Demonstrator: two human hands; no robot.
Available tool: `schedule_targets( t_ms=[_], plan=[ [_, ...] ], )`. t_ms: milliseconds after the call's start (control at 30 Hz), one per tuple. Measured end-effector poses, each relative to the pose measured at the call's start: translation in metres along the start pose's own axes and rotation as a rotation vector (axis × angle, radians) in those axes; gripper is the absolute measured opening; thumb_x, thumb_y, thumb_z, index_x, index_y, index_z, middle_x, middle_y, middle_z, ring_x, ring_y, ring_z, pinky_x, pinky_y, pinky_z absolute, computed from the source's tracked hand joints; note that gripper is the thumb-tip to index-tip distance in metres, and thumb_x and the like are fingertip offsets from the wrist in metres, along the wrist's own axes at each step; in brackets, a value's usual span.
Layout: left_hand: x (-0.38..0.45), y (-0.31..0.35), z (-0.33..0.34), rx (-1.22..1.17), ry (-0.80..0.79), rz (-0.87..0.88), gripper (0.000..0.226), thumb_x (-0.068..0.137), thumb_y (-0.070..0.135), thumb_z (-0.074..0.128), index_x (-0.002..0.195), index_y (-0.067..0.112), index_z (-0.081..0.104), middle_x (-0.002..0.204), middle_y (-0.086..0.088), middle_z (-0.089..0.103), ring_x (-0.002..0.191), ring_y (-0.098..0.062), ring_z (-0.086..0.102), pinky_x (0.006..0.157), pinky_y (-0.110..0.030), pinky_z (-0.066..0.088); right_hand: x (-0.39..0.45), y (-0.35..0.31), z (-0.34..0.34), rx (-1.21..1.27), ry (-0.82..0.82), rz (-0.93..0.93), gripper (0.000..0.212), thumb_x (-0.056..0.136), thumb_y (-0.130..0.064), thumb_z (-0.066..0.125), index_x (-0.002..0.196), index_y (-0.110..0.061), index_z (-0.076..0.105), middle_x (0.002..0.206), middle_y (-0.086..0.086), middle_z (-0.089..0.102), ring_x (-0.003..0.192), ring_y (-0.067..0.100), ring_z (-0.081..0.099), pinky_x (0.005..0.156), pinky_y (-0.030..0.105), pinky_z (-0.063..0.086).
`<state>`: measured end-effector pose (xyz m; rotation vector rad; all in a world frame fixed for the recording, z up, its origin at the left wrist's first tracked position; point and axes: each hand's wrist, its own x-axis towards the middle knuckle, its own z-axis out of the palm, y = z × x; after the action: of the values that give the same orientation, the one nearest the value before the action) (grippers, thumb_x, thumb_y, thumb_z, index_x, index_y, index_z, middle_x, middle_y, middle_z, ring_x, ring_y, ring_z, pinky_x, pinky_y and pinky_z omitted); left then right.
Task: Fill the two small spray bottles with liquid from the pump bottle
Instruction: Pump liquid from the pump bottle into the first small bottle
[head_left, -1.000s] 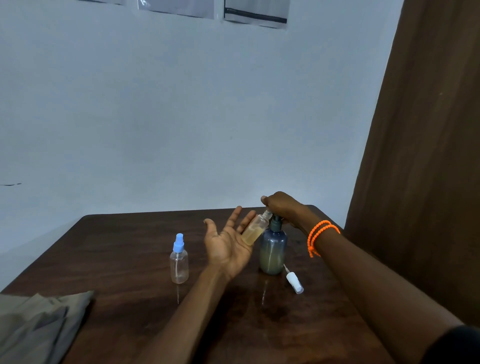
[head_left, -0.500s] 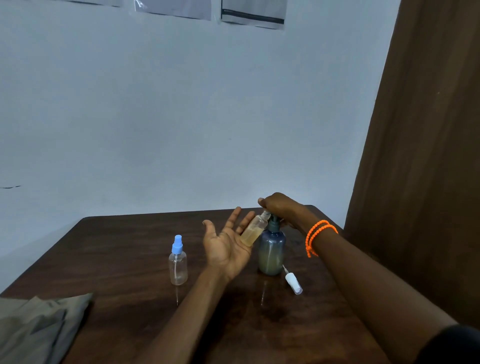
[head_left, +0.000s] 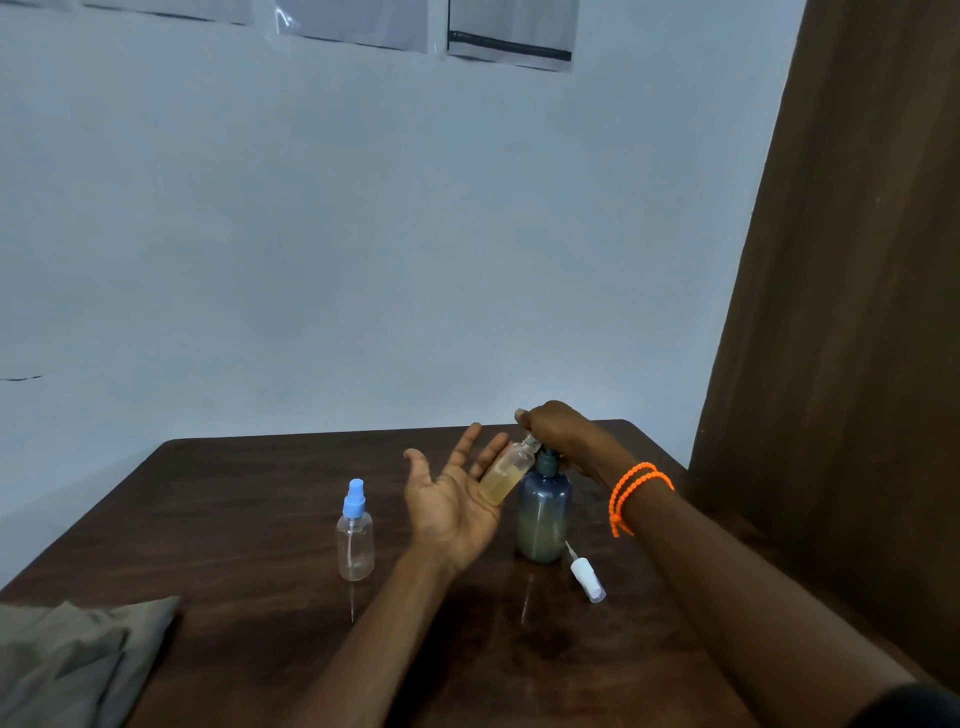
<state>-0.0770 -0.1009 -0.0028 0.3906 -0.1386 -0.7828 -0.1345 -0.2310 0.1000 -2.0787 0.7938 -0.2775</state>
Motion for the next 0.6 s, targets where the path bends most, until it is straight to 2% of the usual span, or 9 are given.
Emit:
schedule_targets(
  t_ms=[100, 267, 333, 400, 500, 600],
  plan=[
    [-0.003, -0.001, 0.000, -0.001, 0.009, -0.005, 0.092, 0.092, 0.080, 0.025, 0.144, 0.009, 0.053, 0.139, -0.027, 0.060, 0.129, -0.042, 0.058, 0.102, -0.054, 0.051, 0.002, 0.005, 0.003, -0.036, 0.020, -0.008, 0.030, 0.099, -0.029, 0.048, 0.076, -0.011, 0.052, 0.081, 0.009, 0.057, 0.078, 0.025, 0.055, 0.067, 0.034, 0.044],
    [-0.002, -0.001, 0.001, -0.005, 0.008, -0.006, 0.092, 0.093, 0.080, 0.025, 0.145, 0.010, 0.053, 0.141, -0.027, 0.059, 0.134, -0.043, 0.054, 0.111, -0.053, 0.043, 0.001, 0.000, -0.004, -0.047, -0.013, -0.008, 0.026, 0.096, -0.031, 0.049, 0.082, -0.010, 0.055, 0.090, 0.014, 0.063, 0.080, 0.028, 0.060, 0.078, 0.041, 0.055],
    [-0.002, -0.001, 0.001, -0.005, 0.004, -0.008, 0.091, 0.093, 0.080, 0.025, 0.144, 0.010, 0.054, 0.141, -0.026, 0.059, 0.133, -0.043, 0.055, 0.109, -0.053, 0.045, 0.003, 0.001, -0.003, -0.011, -0.026, -0.012, 0.027, 0.099, -0.031, 0.049, 0.081, -0.011, 0.053, 0.080, 0.010, 0.061, 0.069, 0.022, 0.057, 0.068, 0.033, 0.052],
    [-0.001, 0.000, 0.000, 0.016, 0.005, -0.004, 0.090, 0.093, 0.080, 0.025, 0.143, 0.011, 0.055, 0.138, -0.026, 0.061, 0.129, -0.042, 0.059, 0.103, -0.052, 0.050, 0.006, 0.005, 0.001, 0.042, -0.037, -0.005, 0.030, 0.101, -0.030, 0.050, 0.077, -0.012, 0.050, 0.070, 0.006, 0.054, 0.059, 0.018, 0.052, 0.055, 0.026, 0.042],
    [-0.001, 0.001, 0.000, 0.017, 0.018, 0.004, 0.092, 0.092, 0.080, 0.025, 0.143, 0.010, 0.055, 0.134, -0.026, 0.064, 0.123, -0.042, 0.064, 0.097, -0.051, 0.055, 0.007, 0.010, 0.005, 0.044, -0.043, -0.038, 0.033, 0.100, -0.029, 0.052, 0.071, -0.013, 0.047, 0.068, 0.005, 0.049, 0.060, 0.018, 0.046, 0.057, 0.027, 0.037],
    [-0.001, 0.000, -0.001, 0.013, 0.010, 0.000, 0.092, 0.092, 0.081, 0.025, 0.143, 0.010, 0.054, 0.135, -0.026, 0.063, 0.123, -0.043, 0.063, 0.099, -0.053, 0.054, 0.008, 0.007, 0.001, -0.032, -0.027, -0.054, 0.032, 0.099, -0.033, 0.050, 0.074, -0.012, 0.049, 0.072, 0.006, 0.053, 0.065, 0.020, 0.049, 0.060, 0.030, 0.039]
  ],
)
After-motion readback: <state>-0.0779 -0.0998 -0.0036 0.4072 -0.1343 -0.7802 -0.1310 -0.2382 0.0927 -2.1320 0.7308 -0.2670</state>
